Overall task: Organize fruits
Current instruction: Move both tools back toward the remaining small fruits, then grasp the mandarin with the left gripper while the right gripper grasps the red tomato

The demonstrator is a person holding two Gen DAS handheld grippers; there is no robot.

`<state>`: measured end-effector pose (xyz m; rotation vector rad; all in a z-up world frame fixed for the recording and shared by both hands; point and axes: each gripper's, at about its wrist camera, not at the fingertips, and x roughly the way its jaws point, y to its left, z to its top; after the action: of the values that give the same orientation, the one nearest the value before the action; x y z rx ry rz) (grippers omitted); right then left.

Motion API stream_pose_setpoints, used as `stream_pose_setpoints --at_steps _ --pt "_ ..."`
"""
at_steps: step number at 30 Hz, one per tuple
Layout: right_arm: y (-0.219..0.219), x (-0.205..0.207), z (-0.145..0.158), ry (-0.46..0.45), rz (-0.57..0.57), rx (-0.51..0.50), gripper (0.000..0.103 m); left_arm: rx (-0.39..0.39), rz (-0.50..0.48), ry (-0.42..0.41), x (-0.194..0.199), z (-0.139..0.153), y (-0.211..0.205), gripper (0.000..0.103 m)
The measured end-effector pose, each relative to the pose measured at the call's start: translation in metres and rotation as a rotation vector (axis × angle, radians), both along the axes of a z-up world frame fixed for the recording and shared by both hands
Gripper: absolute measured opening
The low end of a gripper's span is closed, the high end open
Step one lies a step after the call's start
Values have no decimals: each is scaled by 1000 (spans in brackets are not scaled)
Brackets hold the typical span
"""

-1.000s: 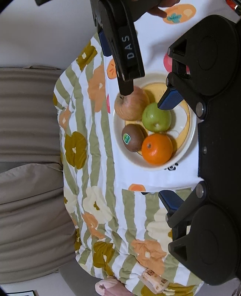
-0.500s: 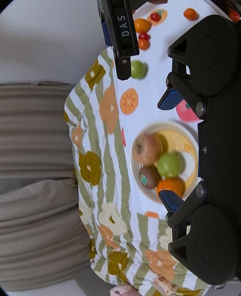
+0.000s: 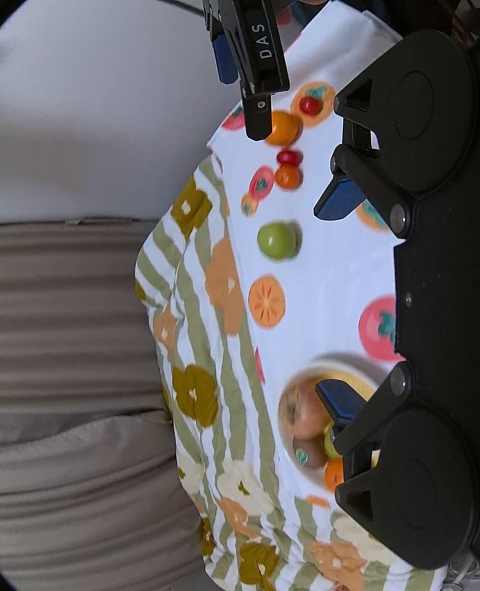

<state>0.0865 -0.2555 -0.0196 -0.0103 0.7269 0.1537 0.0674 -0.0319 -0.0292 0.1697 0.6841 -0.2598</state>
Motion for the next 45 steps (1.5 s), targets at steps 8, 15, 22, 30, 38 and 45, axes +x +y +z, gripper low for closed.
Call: stream_pose_setpoints --at_steps 8,15,22,30,38,45 --pt "-54 -14 -25 19 13 -27 103 -6 -93 28 -14 -24 -59 95" --pt "-84 -11 -60 51 18 -55 103 5 -207 95 -23 -60 -108 89" --pt "-96 -5 -92 85 47 -78 103 14 -277 153 -28 -94 -142 87" --pt "-95 5 -116 108 75 -71 100 27 -311 187 -33 -121 -164 77" --pt "-91 6 -127 119 90 -78 90 31 -309 196 -31 -132 -172 59" --pt "-92 12 -134 138 74 -64 79 31 -307 194 -34 -135 -173 44"
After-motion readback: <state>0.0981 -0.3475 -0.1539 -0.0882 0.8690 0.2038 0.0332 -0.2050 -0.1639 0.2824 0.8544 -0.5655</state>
